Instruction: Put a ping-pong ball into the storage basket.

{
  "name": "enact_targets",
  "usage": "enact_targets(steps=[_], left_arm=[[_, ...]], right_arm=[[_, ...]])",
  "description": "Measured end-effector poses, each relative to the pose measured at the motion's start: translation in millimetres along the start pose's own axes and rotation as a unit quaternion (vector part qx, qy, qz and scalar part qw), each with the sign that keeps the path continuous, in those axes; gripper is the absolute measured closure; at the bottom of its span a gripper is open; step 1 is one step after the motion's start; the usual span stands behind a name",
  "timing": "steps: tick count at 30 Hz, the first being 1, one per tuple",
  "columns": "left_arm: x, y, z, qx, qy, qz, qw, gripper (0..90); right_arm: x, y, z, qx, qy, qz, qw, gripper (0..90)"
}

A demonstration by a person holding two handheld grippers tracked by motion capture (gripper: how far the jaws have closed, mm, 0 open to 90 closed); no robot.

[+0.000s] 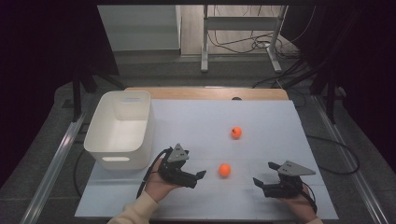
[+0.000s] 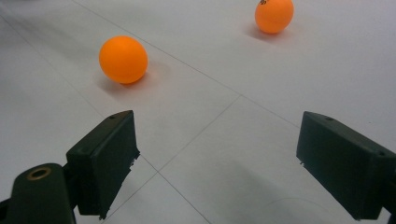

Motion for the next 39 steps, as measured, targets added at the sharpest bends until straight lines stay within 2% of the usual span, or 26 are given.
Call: enact_targets(steps=[20, 39], left_arm=[[4.8, -9.5, -10.8, -0.001, -0.007, 0.008, 0.9999, 6.8], [9.4, -23.3, -15.3, -0.013, -0.015, 0.014, 0.9997, 6.9]], right_arm=[[-0.1, -0.8, 0.3, -0.005, 0.001, 0.0, 1.0, 12.8], [0.0, -1.0, 0.5, -0.006, 0.002, 0.001, 1.0, 12.8]])
Point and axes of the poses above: each handheld gripper's, and its own axes: y roughly backward along the jaws, z roughly out of its underside, x roughly to its right, the point moved 1 cm from there along -y, roughly forward along the jaws, and after that the axes turned 15 degrees about -z, right-handed, at the moved point
